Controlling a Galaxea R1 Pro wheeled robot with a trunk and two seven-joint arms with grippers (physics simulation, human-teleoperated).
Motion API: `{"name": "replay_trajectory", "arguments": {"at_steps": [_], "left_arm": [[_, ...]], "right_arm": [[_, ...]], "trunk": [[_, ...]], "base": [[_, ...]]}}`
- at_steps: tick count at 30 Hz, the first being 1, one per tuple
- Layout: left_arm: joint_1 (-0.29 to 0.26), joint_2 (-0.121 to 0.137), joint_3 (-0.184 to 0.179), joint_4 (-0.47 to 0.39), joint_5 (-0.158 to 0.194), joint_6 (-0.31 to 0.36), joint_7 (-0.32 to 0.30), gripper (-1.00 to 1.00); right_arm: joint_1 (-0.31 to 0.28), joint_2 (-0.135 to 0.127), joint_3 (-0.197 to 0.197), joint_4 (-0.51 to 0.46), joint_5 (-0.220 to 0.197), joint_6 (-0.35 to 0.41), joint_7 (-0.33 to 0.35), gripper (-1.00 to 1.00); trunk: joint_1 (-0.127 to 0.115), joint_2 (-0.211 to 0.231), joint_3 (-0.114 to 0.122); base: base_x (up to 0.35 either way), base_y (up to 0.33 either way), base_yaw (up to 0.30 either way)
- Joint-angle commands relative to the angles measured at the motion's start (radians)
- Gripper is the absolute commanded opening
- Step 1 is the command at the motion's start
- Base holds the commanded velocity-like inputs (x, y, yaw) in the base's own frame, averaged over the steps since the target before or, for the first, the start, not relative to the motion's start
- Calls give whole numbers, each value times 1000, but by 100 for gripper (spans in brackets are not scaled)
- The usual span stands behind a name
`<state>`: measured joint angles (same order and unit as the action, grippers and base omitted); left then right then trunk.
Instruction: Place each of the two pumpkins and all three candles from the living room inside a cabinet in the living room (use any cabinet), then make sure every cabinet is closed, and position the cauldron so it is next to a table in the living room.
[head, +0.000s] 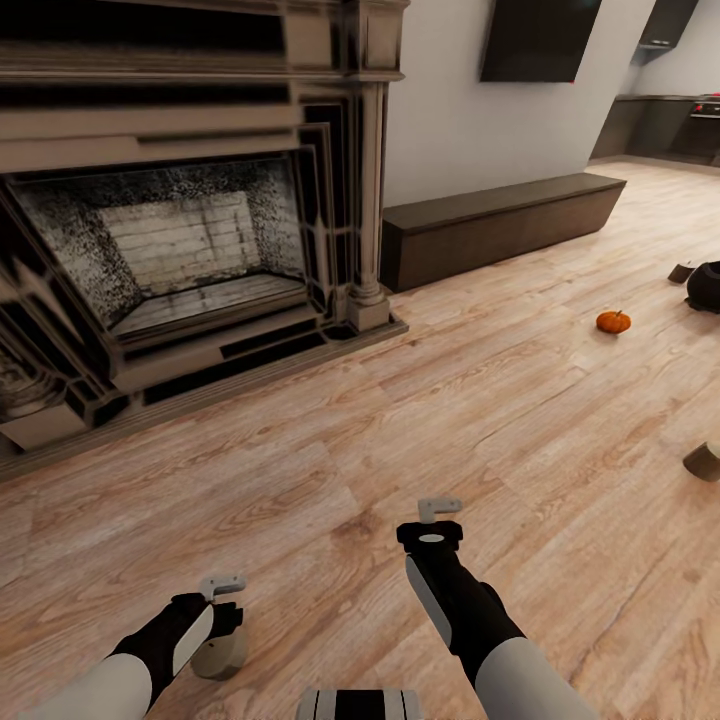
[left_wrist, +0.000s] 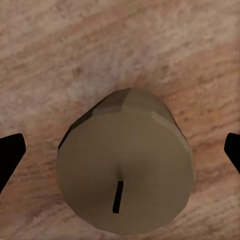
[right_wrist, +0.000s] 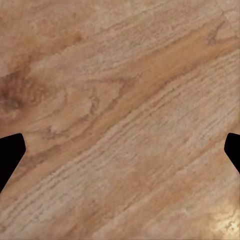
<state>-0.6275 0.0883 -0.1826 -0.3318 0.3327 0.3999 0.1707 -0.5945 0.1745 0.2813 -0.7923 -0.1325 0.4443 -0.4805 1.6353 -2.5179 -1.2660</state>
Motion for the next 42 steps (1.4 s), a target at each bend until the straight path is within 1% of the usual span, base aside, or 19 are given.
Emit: {"name": "replay_trajectory", "arguments": {"at_steps": [1, 12, 15, 20, 37, 42], "left_arm": [[0, 1, -8, -3, 10, 5, 7, 100], [0, -1, -8, -3, 5, 4, 7, 100], [0, -1, -7, -3, -6, -7, 7, 100], [0, -1, -6, -3, -10, -28, 7, 100], [0, -2, -6, -3, -11, -34, 7, 100], [0, -4, -6, -3, -12, -35, 7, 100]], "right_arm": [[-1, 0, 3, -1, -10, 2, -9, 100], [-1, 0, 3, -1, -10, 2, -9, 100], [-1, 0, 3, -1, -10, 2, -9, 100], [-1, 0, 5, -1, -10, 2, -9, 100], [-1, 0, 19, 13, -10, 2, -12, 100], [-1, 0, 19, 13, -10, 2, -12, 100]], "trunk": [[0, 0, -1], [0, 0, -1], [1, -1, -12], [3, -2, -32], [11, -6, -97], [11, -6, -97]], "base": [[0, 0, 0], [0, 0, 0], [0, 0, 0], [0, 0, 0], [0, 0, 0], [0, 0, 0]]}}
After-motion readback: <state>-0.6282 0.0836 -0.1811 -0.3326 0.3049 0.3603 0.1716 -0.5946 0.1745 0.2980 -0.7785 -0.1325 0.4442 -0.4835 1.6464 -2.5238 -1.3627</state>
